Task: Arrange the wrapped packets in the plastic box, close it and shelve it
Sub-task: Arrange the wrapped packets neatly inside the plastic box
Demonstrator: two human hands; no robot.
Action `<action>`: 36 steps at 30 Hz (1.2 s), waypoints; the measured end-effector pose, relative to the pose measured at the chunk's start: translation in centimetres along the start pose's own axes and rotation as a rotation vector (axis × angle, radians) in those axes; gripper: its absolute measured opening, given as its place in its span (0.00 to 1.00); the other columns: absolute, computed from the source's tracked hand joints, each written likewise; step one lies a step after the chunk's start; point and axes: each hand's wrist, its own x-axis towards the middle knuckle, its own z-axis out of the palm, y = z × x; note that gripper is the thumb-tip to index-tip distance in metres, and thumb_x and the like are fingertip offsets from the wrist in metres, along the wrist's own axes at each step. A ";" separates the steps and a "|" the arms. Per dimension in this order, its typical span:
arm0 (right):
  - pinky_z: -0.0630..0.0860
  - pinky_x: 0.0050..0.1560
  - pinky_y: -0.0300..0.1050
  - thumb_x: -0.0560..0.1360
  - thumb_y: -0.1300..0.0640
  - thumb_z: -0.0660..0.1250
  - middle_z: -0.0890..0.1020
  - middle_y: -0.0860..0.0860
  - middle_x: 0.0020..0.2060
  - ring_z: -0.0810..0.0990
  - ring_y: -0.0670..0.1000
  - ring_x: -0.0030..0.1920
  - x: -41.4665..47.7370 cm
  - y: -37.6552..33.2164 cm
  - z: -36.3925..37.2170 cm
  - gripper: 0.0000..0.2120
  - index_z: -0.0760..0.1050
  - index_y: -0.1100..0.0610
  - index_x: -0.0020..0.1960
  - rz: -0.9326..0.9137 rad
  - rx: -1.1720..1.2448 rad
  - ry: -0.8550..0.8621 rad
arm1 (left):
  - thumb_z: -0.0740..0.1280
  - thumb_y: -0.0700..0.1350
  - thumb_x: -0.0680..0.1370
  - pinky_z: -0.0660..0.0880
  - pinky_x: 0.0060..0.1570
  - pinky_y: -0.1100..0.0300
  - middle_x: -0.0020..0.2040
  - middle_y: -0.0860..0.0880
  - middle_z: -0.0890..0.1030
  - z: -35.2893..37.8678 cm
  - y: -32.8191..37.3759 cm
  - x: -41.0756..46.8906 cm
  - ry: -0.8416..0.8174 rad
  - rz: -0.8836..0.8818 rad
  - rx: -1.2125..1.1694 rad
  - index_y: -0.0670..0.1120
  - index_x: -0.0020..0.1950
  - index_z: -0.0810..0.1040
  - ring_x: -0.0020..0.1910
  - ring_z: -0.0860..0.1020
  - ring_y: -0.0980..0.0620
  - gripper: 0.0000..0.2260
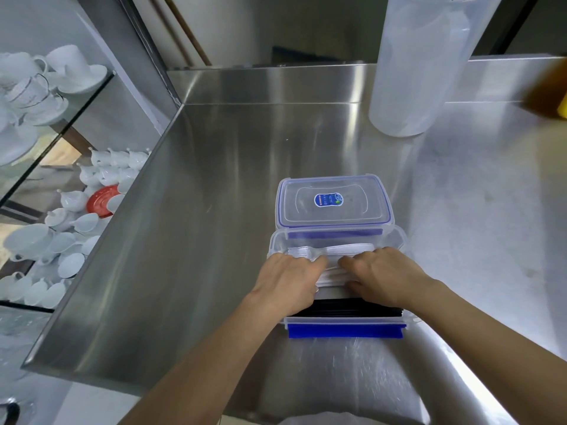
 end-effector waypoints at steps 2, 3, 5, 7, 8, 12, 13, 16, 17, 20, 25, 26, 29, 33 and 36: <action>0.74 0.51 0.45 0.78 0.50 0.57 0.82 0.56 0.54 0.80 0.57 0.51 0.0 0.0 0.0 0.14 0.70 0.56 0.59 0.002 -0.002 -0.013 | 0.63 0.49 0.78 0.66 0.39 0.55 0.47 0.43 0.83 0.0 0.0 0.0 -0.011 -0.017 0.008 0.45 0.61 0.68 0.45 0.79 0.40 0.15; 0.74 0.51 0.45 0.77 0.49 0.58 0.82 0.56 0.54 0.80 0.57 0.52 0.0 0.0 0.0 0.15 0.71 0.56 0.59 0.003 -0.005 -0.020 | 0.62 0.50 0.78 0.66 0.39 0.55 0.47 0.43 0.83 -0.1 0.0 0.0 -0.021 -0.024 0.018 0.45 0.61 0.69 0.46 0.79 0.40 0.15; 0.74 0.51 0.46 0.77 0.48 0.59 0.81 0.56 0.55 0.80 0.58 0.52 0.1 0.0 -0.1 0.16 0.71 0.56 0.59 0.008 -0.033 -0.025 | 0.62 0.49 0.78 0.65 0.39 0.55 0.48 0.42 0.83 -0.2 0.0 0.0 -0.050 -0.026 0.049 0.44 0.60 0.71 0.46 0.79 0.40 0.14; 0.74 0.51 0.46 0.77 0.48 0.59 0.81 0.56 0.56 0.80 0.58 0.53 0.1 0.2 -0.2 0.16 0.72 0.57 0.59 0.018 -0.076 -0.034 | 0.62 0.46 0.78 0.64 0.38 0.56 0.47 0.42 0.82 -0.4 0.0 0.1 -0.082 -0.020 0.069 0.43 0.59 0.71 0.45 0.79 0.40 0.12; 0.74 0.51 0.46 0.76 0.49 0.59 0.81 0.57 0.56 0.79 0.59 0.53 0.1 0.3 -0.3 0.16 0.72 0.57 0.58 0.023 -0.093 -0.046 | 0.62 0.44 0.77 0.64 0.37 0.57 0.47 0.42 0.82 -0.5 0.0 0.2 -0.096 -0.017 0.071 0.43 0.58 0.72 0.45 0.79 0.40 0.11; 0.73 0.51 0.47 0.76 0.51 0.61 0.80 0.56 0.56 0.79 0.58 0.54 0.3 0.7 -0.5 0.15 0.71 0.57 0.59 0.023 -0.123 -0.087 | 0.64 0.39 0.76 0.65 0.36 0.57 0.46 0.43 0.81 -0.9 -0.2 0.6 -0.156 -0.012 0.063 0.42 0.55 0.73 0.43 0.79 0.42 0.08; 0.73 0.52 0.47 0.75 0.51 0.62 0.80 0.55 0.56 0.79 0.57 0.54 0.3 0.8 -0.7 0.15 0.71 0.56 0.59 0.024 -0.120 -0.075 | 0.64 0.40 0.76 0.65 0.35 0.57 0.46 0.43 0.81 -1.1 -0.3 0.7 -0.166 -0.013 0.049 0.42 0.55 0.73 0.43 0.79 0.42 0.08; 0.73 0.53 0.46 0.73 0.49 0.65 0.81 0.52 0.55 0.78 0.54 0.52 0.1 1.2 -1.4 0.16 0.71 0.53 0.59 0.007 0.030 -0.045 | 0.65 0.46 0.77 0.67 0.37 0.57 0.49 0.44 0.81 -2.0 -0.3 0.5 -0.139 -0.016 -0.071 0.45 0.60 0.71 0.46 0.78 0.43 0.13; 0.73 0.51 0.44 0.73 0.49 0.66 0.81 0.51 0.54 0.77 0.53 0.49 0.0 1.2 -1.7 0.14 0.72 0.52 0.57 -0.007 0.115 -0.065 | 0.65 0.49 0.77 0.67 0.39 0.58 0.51 0.45 0.80 -2.3 -0.3 0.4 -0.126 -0.017 -0.135 0.47 0.63 0.70 0.48 0.78 0.44 0.15; 0.68 0.42 0.42 0.72 0.47 0.67 0.81 0.50 0.50 0.71 0.49 0.43 -0.5 0.6 -2.2 0.14 0.76 0.51 0.55 -0.076 0.190 -0.202 | 0.65 0.54 0.76 0.66 0.40 0.59 0.51 0.47 0.80 -2.9 -0.2 0.0 -0.176 0.028 -0.240 0.54 0.61 0.72 0.49 0.77 0.46 0.15; 0.70 0.42 0.43 0.73 0.50 0.65 0.82 0.53 0.48 0.79 0.54 0.47 -0.5 0.0 -1.4 0.12 0.78 0.53 0.53 -0.096 0.082 -0.288 | 0.67 0.51 0.74 0.65 0.34 0.58 0.39 0.48 0.77 -2.5 0.4 0.1 -0.312 0.098 -0.163 0.48 0.46 0.78 0.41 0.76 0.47 0.07; 0.70 0.42 0.43 0.73 0.50 0.64 0.82 0.54 0.48 0.79 0.54 0.47 -0.5 0.1 -1.3 0.12 0.78 0.53 0.53 -0.094 0.081 -0.303 | 0.67 0.49 0.74 0.64 0.32 0.58 0.37 0.48 0.76 -2.4 0.4 0.1 -0.324 0.098 -0.153 0.47 0.43 0.77 0.39 0.76 0.47 0.06; 0.71 0.42 0.43 0.73 0.51 0.64 0.82 0.53 0.48 0.79 0.54 0.47 -0.4 0.2 -1.0 0.12 0.78 0.53 0.53 -0.100 0.107 -0.315 | 0.67 0.48 0.75 0.63 0.32 0.59 0.38 0.49 0.76 -2.1 0.5 0.2 -0.338 0.090 -0.151 0.47 0.46 0.78 0.38 0.74 0.49 0.06; 0.68 0.43 0.42 0.74 0.45 0.64 0.81 0.50 0.49 0.78 0.53 0.49 -0.8 0.9 -1.6 0.15 0.76 0.51 0.55 -0.077 0.183 -0.164 | 0.63 0.57 0.77 0.65 0.39 0.60 0.49 0.49 0.81 -3.5 -0.2 0.1 -0.231 0.023 -0.213 0.52 0.57 0.76 0.46 0.76 0.48 0.13; 0.75 0.39 0.47 0.74 0.50 0.65 0.83 0.52 0.39 0.80 0.56 0.38 -0.8 2.5 -1.9 0.09 0.79 0.55 0.45 -0.006 0.365 0.277 | 0.61 0.56 0.78 0.67 0.38 0.61 0.36 0.56 0.77 -5.4 -1.3 0.1 0.094 -0.165 -0.381 0.53 0.51 0.78 0.39 0.75 0.53 0.10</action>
